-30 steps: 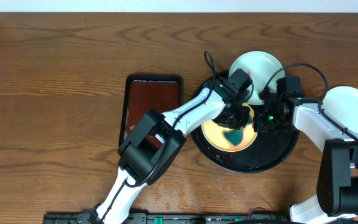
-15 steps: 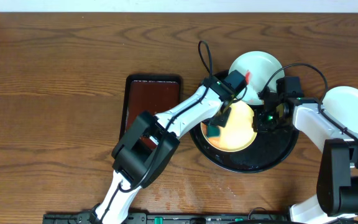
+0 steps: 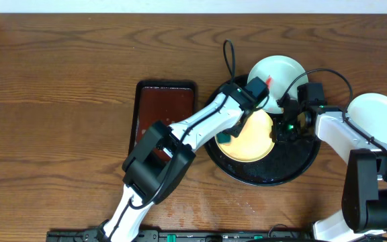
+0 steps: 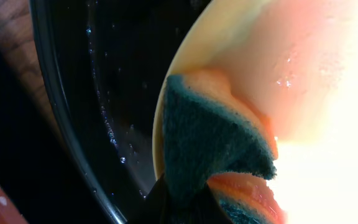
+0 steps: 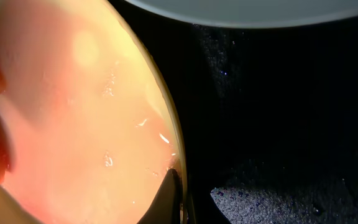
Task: Clean dirty plates on tray and stack at the side
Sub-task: 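Scrub the yellow plate with the sponge while the right gripper holds it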
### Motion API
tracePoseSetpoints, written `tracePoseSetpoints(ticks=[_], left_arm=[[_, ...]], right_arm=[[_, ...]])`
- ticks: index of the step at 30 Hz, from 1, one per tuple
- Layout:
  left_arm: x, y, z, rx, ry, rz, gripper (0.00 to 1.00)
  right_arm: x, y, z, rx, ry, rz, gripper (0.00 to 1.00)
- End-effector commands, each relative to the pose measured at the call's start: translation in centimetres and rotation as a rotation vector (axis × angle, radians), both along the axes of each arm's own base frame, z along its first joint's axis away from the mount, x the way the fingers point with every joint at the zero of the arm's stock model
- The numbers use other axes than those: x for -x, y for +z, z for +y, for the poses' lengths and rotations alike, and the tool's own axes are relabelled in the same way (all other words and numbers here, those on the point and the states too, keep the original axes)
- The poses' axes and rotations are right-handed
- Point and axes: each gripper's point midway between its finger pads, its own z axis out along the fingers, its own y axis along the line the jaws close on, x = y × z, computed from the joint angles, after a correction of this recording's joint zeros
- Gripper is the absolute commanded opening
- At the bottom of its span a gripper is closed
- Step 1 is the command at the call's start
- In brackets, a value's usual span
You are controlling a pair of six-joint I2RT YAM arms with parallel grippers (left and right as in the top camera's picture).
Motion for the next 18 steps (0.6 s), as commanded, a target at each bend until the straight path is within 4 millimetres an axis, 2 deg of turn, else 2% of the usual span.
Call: tracePoseSetpoints(ticks=[1,3,6,9,13,16,18], left_arm=[[-1.2,-0.6,3.2,-0.172,-0.004,-0.056,0.07],[-0.8,-0.9,2.0,-0.117,0.009,-0.047,0.07],[0.8,-2.0,-2.3,0.101,-0.007,0.068,0.08],[1.4,-2.6,-5.7,0.285,0.053,0.131,0.08],[3.0,-1.7,-10.7,0.548,0.084,0.267,0.08],[4.1,-0.5,-13.0,0.668,0.068,0.348,0.08],[4.5,-0.4,-13.2,0.677,0.065,0.371,0.09]], right_arm=[[1.5,-2.1,-0.9,0.072,0.012,0.06,0.01],[1.5,-2.1,-0.9,0.072,0.012,0.06,0.01],[1.5,-2.1,-0.9,0.072,0.011,0.061,0.01],[1.6,-2.1,-0.9,0.072,0.012,0.062,0.01],[1.7,-2.1,-0.9,0.072,0.012,0.068,0.01],[1.7,-2.1,-0.9,0.072,0.012,0.067,0.01],[1.7,-2.1,-0.9,0.072,0.012,0.067,0.01]])
